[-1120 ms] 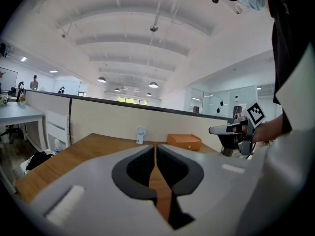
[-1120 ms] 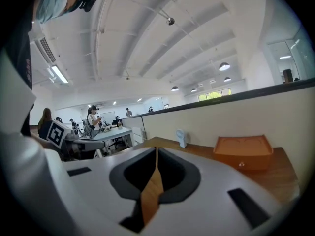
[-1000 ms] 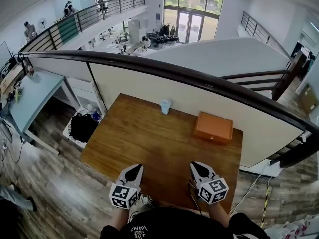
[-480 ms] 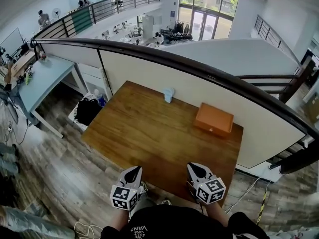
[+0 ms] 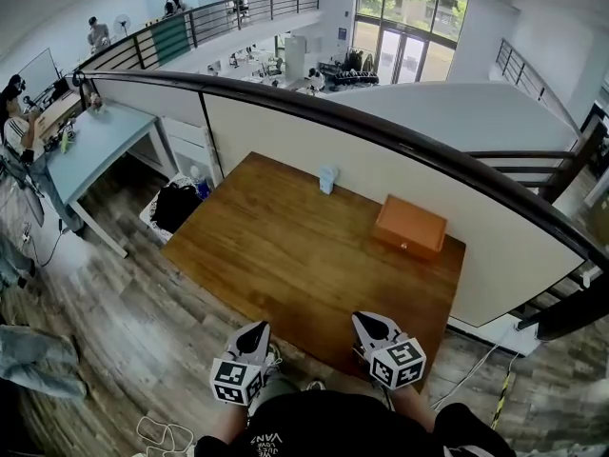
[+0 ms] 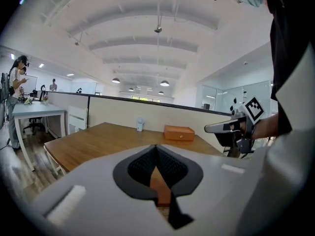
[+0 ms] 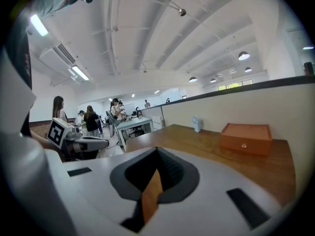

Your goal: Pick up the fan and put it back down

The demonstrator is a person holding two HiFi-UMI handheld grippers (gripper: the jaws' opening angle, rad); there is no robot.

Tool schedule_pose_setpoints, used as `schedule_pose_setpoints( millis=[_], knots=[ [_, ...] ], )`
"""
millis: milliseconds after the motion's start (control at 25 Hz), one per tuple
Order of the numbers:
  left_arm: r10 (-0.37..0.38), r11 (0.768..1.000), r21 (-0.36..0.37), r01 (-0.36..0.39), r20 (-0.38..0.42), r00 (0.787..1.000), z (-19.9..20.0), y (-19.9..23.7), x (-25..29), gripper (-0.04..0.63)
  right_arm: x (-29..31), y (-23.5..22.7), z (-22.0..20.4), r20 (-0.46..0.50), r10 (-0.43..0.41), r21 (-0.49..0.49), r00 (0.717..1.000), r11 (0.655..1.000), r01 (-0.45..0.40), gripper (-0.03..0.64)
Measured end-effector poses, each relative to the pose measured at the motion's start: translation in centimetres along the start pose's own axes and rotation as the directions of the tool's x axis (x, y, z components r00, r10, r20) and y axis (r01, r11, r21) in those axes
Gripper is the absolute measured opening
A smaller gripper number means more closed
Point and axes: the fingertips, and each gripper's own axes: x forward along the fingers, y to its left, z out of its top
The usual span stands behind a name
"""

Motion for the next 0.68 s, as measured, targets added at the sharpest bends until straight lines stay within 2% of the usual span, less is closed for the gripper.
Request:
schedule_pose_setpoints(
  millis=[680],
  knots=[
    [0.003, 1.0, 0.004, -0.003, 0.006, 1.0, -0.5, -1.3, -0.6, 0.011, -0.7, 0.5, -0.3, -0.006, 0.02, -0.038, 1.0, 0.999, -0.02, 0.012]
  ],
)
